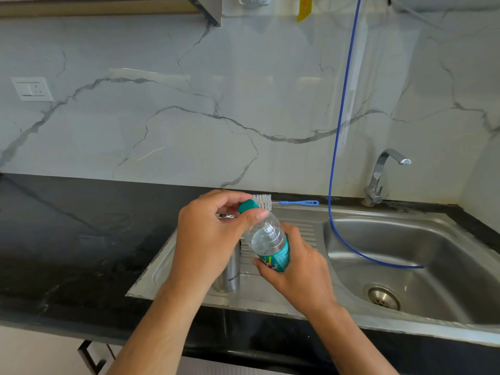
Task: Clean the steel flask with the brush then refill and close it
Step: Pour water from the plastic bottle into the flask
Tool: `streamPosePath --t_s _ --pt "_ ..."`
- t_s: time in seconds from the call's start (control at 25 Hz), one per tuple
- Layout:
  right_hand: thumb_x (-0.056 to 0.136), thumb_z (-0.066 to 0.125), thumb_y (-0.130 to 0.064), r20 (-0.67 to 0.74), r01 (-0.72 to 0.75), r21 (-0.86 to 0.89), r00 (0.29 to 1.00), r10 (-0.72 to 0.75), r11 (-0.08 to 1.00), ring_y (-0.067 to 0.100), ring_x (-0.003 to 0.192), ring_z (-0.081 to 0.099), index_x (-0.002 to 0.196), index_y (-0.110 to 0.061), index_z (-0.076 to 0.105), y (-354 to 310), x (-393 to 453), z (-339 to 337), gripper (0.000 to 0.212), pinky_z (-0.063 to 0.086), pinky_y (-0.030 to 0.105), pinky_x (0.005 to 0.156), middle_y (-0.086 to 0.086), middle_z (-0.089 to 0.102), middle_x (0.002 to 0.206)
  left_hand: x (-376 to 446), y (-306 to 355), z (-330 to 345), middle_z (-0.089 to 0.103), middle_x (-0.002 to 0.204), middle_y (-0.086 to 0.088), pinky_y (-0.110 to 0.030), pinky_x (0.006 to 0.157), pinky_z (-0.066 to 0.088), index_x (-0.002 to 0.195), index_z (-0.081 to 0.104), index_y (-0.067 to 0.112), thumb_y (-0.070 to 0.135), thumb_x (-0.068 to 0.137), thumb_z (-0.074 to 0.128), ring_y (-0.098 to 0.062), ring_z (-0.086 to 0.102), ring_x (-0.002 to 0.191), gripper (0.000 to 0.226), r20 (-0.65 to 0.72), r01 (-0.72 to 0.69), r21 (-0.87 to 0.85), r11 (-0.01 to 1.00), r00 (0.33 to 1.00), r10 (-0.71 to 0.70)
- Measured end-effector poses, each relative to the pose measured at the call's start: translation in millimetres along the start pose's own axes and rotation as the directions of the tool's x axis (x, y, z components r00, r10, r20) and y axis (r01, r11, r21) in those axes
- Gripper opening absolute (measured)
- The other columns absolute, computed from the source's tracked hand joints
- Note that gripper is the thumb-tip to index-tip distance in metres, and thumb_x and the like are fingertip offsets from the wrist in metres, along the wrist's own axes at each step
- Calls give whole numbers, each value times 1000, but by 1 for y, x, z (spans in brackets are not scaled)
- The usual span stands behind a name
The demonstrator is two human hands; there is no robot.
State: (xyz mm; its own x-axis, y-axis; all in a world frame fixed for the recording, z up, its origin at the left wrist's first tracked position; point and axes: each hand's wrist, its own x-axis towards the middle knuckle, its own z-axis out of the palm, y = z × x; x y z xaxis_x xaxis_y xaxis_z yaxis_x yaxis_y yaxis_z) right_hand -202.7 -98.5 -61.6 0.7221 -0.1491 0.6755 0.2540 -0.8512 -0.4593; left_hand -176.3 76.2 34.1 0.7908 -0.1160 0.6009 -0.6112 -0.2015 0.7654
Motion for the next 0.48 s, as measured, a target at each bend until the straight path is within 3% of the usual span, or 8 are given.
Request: streamPosePath --t_s 0.16,0.24,0.36,0.48 --pt "76 81 -57 21 -17 53 1000 16 998 4 81 64 128 -42 40 3 1 -1 68 44 10 63 -24 65 102 0 2 -6 74 116 19 -23 96 56 121 76 25 14 92 75 0 67 114 31 233 -19 -76 997 972 37" --pt "76 80 -58 24 -8 45 1000 7 999 1 79 61 127 -42 39 3 1 -1 68 42 7 61 -25 63 100 0 1 -4 72 113 17 -25 92 59 119 77 25 20 90 77 -5 67 112 29 164 -52 -72 996 984 63" --pt "76 80 -57 8 19 30 1000 -20 999 6 79 65 127 -41 40 1 1 -1 66 48 14 62 -20 67 100 -2 0 0 72 102 14 -22 84 60 113 80 21 22 86 81 -8 70 102 27 50 -80 -65 995 995 83" --pt "77 82 -53 91 25 172 995 -41 985 4 81 66 126 -40 44 3 4 -8 63 53 21 65 -23 67 98 -3 0 -2 75 103 13 -22 86 59 112 79 17 13 85 79 -10 72 104 27 79 -127 -124 984 987 137"
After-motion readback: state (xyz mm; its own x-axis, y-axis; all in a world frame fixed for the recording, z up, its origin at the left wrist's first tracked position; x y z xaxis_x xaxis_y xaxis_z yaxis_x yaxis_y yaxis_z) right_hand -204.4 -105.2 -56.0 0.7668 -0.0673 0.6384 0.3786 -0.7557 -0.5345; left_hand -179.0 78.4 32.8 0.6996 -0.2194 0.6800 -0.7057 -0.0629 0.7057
